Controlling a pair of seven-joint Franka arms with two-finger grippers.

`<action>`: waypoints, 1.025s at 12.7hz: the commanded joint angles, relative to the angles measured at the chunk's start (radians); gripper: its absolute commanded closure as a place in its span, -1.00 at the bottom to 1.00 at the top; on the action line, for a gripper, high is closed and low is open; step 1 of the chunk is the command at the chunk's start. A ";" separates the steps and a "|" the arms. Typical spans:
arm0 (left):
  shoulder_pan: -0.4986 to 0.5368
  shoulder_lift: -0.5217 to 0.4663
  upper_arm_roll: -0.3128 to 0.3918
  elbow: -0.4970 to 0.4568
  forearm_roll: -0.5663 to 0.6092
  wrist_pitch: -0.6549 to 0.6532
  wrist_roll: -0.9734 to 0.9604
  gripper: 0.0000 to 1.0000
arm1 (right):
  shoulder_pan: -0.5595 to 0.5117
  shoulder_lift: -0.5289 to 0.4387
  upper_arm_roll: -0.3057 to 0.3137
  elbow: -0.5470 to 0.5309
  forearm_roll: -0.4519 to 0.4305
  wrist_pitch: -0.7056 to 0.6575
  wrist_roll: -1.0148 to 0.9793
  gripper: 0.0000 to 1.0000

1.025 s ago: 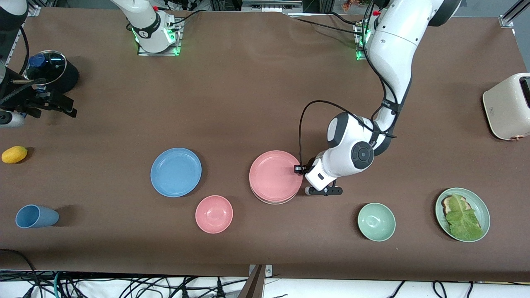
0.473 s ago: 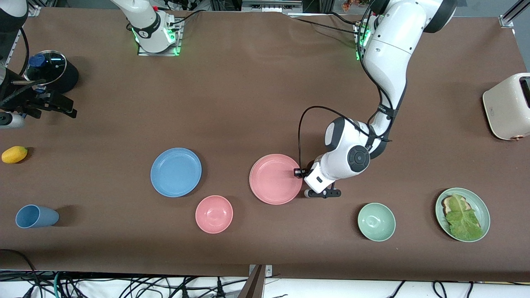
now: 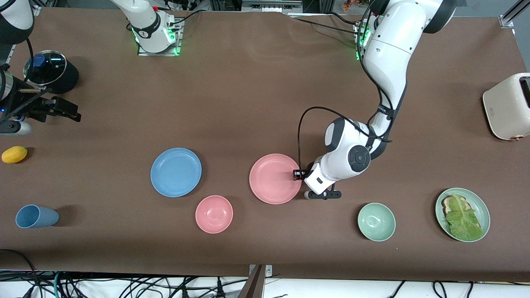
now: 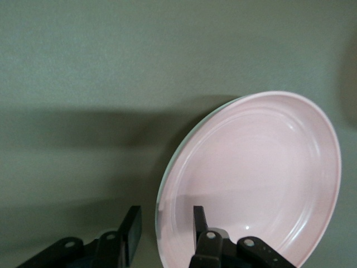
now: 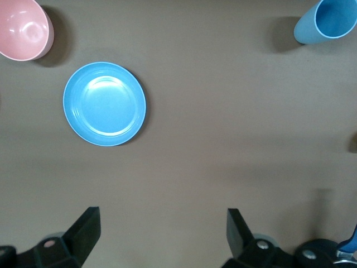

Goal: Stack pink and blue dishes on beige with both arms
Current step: 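Open the left gripper and draw it back from the plates, then lower the right gripper to the blue plate rim while the left gripper retreats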

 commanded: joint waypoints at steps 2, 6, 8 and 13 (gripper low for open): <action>-0.002 -0.052 0.018 0.016 0.001 -0.066 -0.014 0.10 | -0.003 0.041 0.007 0.009 0.013 0.000 -0.005 -0.99; 0.007 -0.141 0.074 0.016 0.104 -0.292 -0.002 0.05 | 0.014 0.140 0.018 -0.001 0.014 0.071 0.007 -0.99; 0.045 -0.173 0.077 0.028 0.159 -0.418 0.003 0.03 | 0.026 0.185 0.021 -0.041 0.013 0.158 0.007 -0.99; 0.182 -0.204 0.083 0.077 0.173 -0.607 0.179 -0.10 | 0.051 0.268 0.021 -0.216 0.016 0.487 0.010 -0.99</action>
